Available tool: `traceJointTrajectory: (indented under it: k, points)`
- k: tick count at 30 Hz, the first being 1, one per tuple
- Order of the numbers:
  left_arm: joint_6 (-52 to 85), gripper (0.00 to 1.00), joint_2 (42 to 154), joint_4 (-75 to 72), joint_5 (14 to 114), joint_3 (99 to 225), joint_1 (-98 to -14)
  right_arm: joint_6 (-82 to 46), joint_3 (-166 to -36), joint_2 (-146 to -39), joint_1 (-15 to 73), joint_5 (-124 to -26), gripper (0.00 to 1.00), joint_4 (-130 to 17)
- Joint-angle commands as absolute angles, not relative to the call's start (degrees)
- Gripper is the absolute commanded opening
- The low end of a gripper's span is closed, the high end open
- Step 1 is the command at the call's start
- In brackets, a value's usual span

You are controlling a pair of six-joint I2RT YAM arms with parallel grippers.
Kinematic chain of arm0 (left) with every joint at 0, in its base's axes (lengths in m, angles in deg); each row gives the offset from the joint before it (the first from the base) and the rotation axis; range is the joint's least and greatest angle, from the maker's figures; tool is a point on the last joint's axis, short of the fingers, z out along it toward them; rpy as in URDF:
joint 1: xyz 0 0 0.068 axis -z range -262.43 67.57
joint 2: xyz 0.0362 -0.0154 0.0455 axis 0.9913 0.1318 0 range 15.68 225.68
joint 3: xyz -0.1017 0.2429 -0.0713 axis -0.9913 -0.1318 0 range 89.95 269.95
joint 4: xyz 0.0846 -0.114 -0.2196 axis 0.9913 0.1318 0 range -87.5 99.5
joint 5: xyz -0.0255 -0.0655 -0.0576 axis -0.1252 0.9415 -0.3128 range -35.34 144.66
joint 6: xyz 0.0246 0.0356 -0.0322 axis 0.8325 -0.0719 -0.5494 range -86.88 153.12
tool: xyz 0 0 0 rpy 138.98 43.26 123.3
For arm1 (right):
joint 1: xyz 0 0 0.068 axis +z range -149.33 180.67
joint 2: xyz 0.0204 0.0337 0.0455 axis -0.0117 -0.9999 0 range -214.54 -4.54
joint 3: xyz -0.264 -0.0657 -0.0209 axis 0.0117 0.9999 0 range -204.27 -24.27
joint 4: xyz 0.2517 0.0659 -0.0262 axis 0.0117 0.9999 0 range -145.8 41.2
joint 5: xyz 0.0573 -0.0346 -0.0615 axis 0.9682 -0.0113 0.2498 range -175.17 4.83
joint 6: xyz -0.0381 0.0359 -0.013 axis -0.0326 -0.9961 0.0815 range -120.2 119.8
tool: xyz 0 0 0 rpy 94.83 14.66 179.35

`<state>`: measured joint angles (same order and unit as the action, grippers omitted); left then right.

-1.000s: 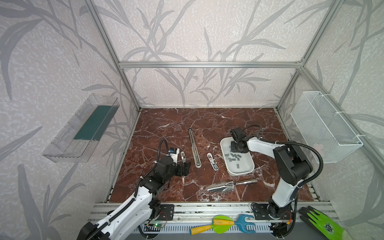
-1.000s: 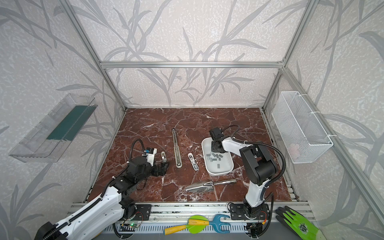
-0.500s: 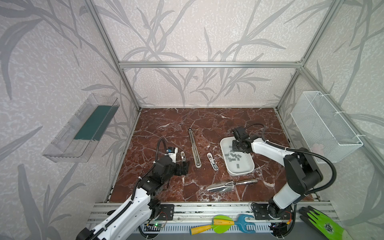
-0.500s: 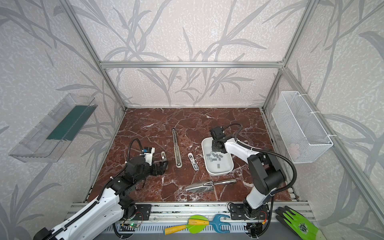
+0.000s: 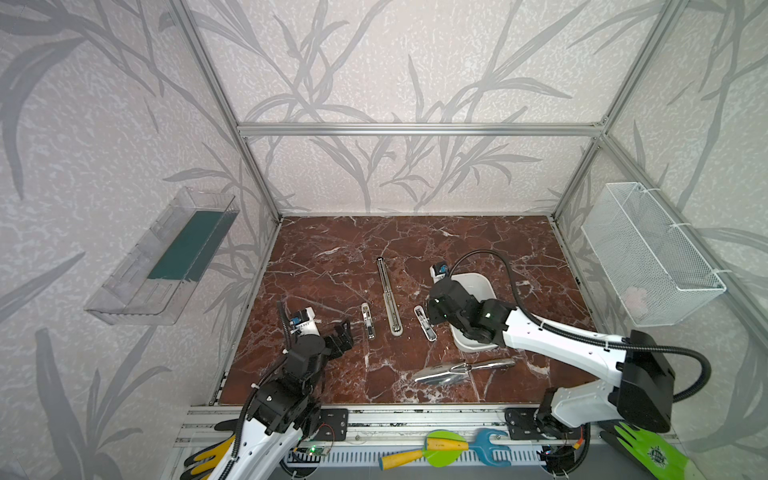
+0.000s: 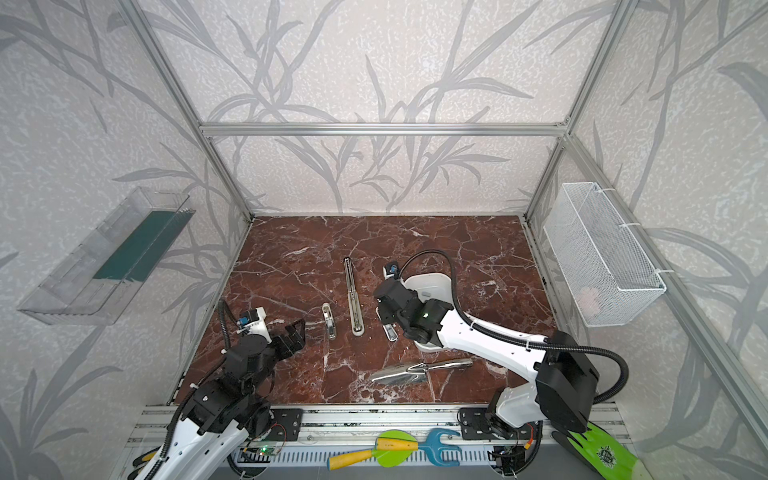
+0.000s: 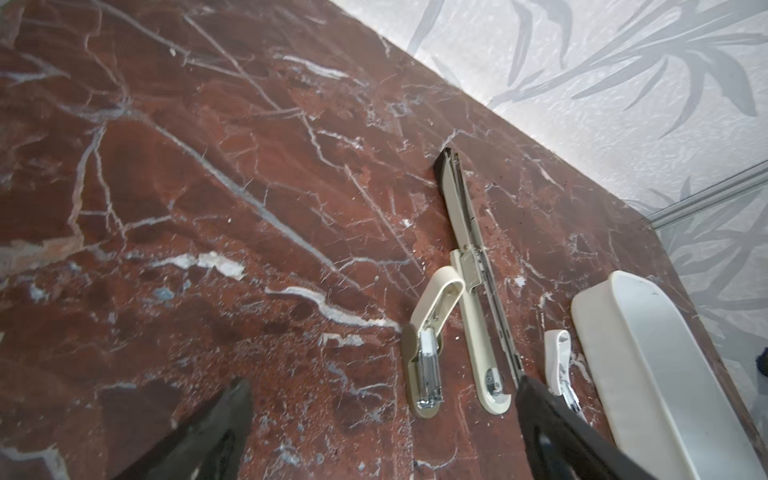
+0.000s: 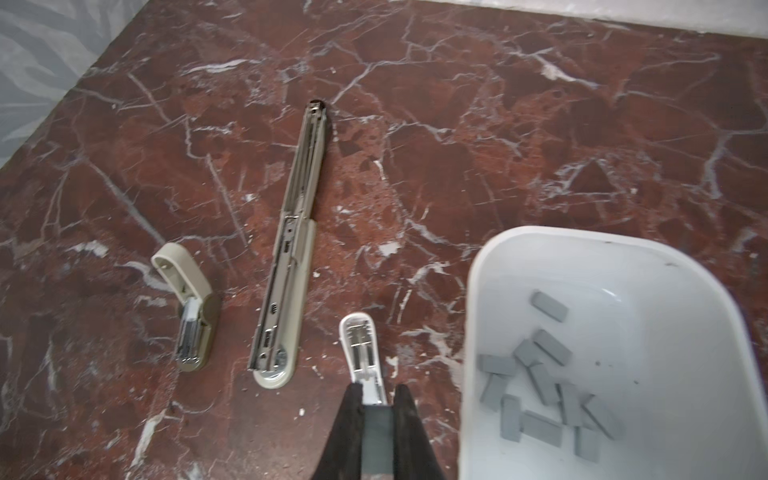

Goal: Load the staples into the stapler

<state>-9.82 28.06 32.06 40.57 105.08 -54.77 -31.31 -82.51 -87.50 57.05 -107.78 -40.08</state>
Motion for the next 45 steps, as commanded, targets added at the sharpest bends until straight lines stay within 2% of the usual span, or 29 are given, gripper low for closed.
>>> traceJointTrajectory:
  k: [1,8,13,18,29,45]
  points:
    - [-13.6,0.99,30.4,32.4,38.4,104.1,-54.8,-34.2,-84.2,-91.5,58.9,-110.1,0.1,-44.6]
    - [-11.6,0.99,49.3,22.0,47.7,105.2,-54.9,-36.3,-87.4,-100.0,63.6,-108.2,0.08,-47.2]
    - [-10.6,0.99,55.3,19.3,51.1,106.2,-54.9,-38.8,-90.1,-105.1,64.9,-107.0,0.08,-47.2]
    - [-10.4,0.99,52.7,18.9,52.4,105.4,-54.9,-38.4,-93.8,-108.9,65.1,-106.2,0.08,-46.9]
    - [-11.7,0.99,37.9,22.3,48.8,102.5,-54.9,-37.7,-96.8,-113.7,64.5,-108.3,0.08,-47.7]
    - [-11.7,0.99,40.3,21.7,49.4,102.9,-54.8,-35.1,-96.8,-114.7,64.0,-111.0,0.08,-47.0]
